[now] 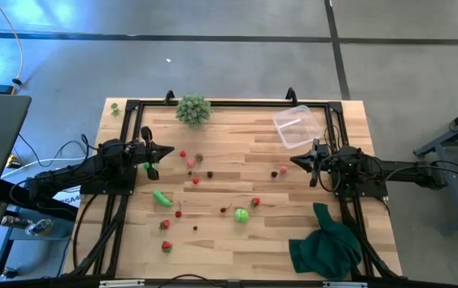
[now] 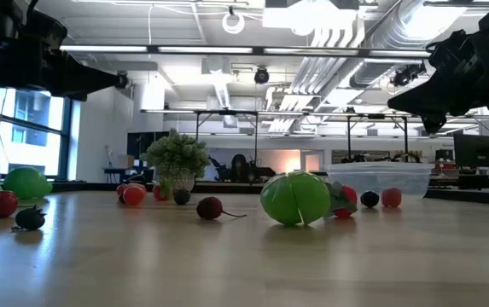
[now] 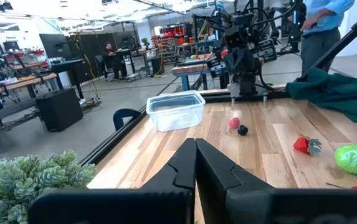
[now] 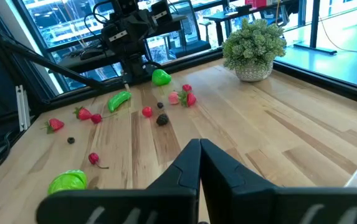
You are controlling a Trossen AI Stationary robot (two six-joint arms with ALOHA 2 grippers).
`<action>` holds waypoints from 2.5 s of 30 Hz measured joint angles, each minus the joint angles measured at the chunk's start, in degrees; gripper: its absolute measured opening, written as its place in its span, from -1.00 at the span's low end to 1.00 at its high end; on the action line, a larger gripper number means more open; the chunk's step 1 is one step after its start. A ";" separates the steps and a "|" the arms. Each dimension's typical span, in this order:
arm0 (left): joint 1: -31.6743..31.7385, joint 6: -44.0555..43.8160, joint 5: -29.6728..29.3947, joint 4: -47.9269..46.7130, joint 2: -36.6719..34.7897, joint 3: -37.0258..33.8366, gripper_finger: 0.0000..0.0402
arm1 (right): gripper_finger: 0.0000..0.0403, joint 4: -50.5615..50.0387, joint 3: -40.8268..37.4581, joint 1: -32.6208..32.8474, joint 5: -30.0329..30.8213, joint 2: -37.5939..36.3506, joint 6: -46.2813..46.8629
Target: Pick and placing Produce into tupperware
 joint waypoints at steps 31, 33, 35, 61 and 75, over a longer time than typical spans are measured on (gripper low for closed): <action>0.01 -17.44 -1.92 41.27 0.00 0.02 -1.00 | -0.99 31.15 -0.13 -0.04 24.30 0.00 32.56; 0.02 -15.33 -1.99 42.93 0.00 0.02 -1.00 | -0.99 36.78 -0.09 -0.04 24.17 0.00 27.52; 0.02 -14.49 -2.44 41.20 0.02 0.62 -1.00 | -0.99 37.81 1.17 -0.08 24.13 0.00 23.22; 0.07 10.23 3.04 -14.47 50.72 42.57 -1.00 | -0.99 -58.61 64.14 -29.09 7.88 60.95 16.76; 0.01 17.36 0.91 -22.90 52.87 43.69 -1.00 | -0.99 -53.52 64.04 -30.82 0.32 83.02 14.50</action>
